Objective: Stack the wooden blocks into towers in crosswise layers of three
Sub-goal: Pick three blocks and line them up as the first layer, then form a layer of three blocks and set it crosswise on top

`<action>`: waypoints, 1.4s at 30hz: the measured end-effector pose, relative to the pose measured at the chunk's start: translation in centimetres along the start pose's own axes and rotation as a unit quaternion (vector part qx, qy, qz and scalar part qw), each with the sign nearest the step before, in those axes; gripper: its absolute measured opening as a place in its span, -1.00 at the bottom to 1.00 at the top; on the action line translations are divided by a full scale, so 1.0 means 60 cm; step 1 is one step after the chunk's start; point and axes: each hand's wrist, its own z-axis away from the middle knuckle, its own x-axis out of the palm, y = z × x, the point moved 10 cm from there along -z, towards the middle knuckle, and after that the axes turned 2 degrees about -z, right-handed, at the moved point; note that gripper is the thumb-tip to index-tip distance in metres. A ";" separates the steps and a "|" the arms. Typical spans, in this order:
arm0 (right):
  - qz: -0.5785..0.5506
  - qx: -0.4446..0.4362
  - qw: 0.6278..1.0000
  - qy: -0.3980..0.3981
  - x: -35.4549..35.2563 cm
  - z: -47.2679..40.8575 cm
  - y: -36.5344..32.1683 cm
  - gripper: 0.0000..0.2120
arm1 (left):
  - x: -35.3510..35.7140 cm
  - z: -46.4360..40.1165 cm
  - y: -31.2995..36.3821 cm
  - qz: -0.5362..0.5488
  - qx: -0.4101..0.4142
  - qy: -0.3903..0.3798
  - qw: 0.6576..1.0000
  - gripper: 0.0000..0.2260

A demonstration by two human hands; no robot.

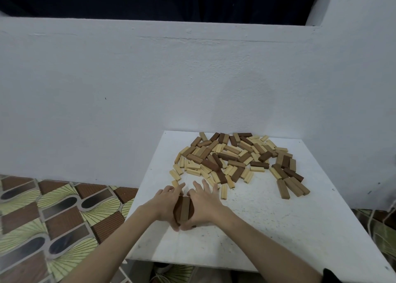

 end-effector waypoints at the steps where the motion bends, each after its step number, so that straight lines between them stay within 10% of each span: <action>1: -0.009 0.002 1.000 -0.003 -0.003 0.000 0.004 0.01 | -0.005 0.000 -0.001 0.002 0.000 -0.002 1.000 0.15; 19: -0.220 0.148 0.954 0.140 -0.089 0.132 0.307 -0.42 | -0.091 -0.069 0.187 0.128 0.055 0.188 0.972 -0.62; 30: -0.259 0.249 0.894 0.268 -0.029 0.228 0.496 -0.75 | -0.028 -0.149 0.385 0.110 0.120 0.204 0.965 -0.73; 42: -0.076 0.265 0.935 0.223 -0.032 0.199 0.532 -0.68 | -0.006 -0.210 0.476 0.010 0.136 0.133 0.982 -0.63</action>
